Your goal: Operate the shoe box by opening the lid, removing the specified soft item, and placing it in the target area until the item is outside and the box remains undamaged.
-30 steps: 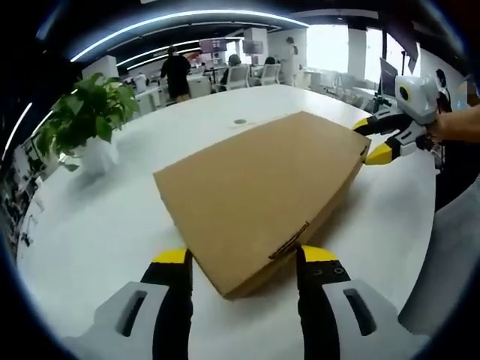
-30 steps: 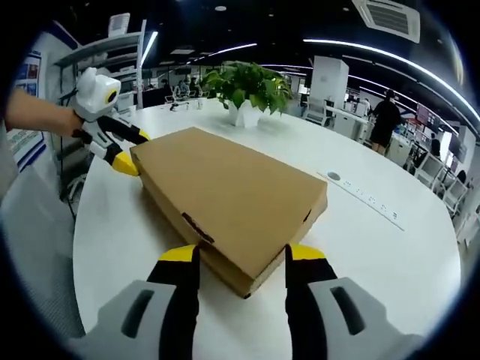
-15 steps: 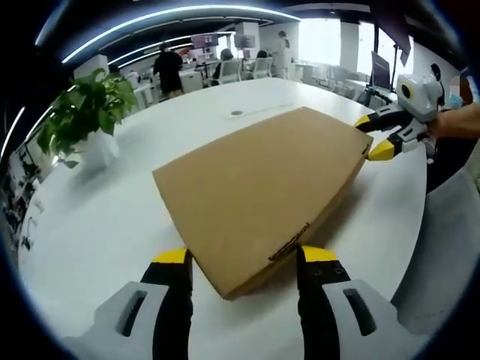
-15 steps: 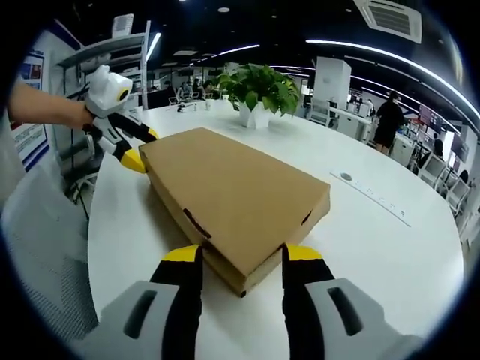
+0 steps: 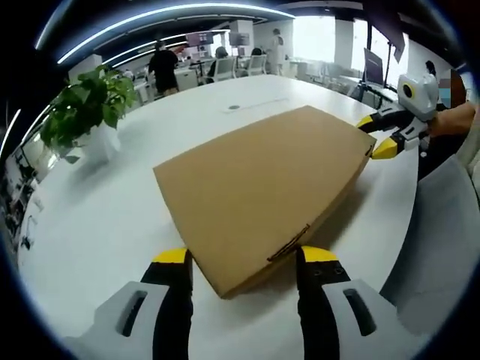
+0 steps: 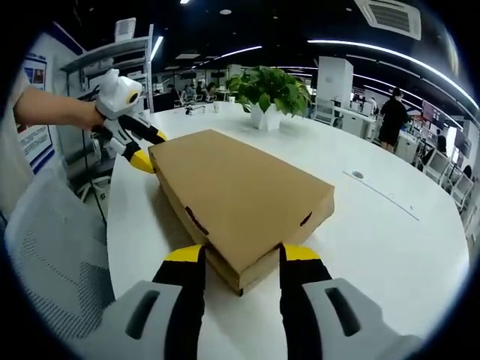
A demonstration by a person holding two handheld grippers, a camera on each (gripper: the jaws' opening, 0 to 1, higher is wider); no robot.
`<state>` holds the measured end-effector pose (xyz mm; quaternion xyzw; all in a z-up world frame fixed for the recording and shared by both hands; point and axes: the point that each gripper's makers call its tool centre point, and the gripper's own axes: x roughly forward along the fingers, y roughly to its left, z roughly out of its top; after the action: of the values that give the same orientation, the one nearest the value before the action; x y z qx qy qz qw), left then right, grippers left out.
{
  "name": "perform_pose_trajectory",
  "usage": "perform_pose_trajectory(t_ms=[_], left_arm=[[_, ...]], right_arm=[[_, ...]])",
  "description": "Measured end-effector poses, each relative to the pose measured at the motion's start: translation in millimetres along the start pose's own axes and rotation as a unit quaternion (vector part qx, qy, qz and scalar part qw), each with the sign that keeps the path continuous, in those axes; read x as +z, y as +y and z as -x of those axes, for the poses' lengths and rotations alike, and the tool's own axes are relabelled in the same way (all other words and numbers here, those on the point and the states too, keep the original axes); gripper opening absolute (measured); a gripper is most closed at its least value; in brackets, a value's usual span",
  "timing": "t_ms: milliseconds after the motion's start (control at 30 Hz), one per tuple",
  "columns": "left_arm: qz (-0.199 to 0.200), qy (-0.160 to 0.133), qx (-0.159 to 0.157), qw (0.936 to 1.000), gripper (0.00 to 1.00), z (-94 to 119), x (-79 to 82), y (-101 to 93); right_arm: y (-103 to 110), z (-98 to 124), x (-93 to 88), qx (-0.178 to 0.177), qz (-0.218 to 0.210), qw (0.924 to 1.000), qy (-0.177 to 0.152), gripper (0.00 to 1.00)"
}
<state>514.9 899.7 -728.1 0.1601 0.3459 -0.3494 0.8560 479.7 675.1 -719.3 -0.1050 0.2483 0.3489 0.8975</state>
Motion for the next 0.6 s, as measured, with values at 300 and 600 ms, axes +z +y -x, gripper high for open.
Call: perform_pose_trajectory(t_ms=[300, 600], left_arm=[[-0.010, 0.011, -0.010, 0.9998, 0.55, 10.6, -7.0, -1.4], [-0.013, 0.030, -0.016, 0.9993, 0.55, 17.8, -13.4, -2.9]], right_arm=[[18.2, 3.1, -1.1, 0.007, -0.002, 1.0000, -0.003, 0.34], [29.2, 5.8, -2.6, 0.012, -0.003, 0.9999, -0.006, 0.34]])
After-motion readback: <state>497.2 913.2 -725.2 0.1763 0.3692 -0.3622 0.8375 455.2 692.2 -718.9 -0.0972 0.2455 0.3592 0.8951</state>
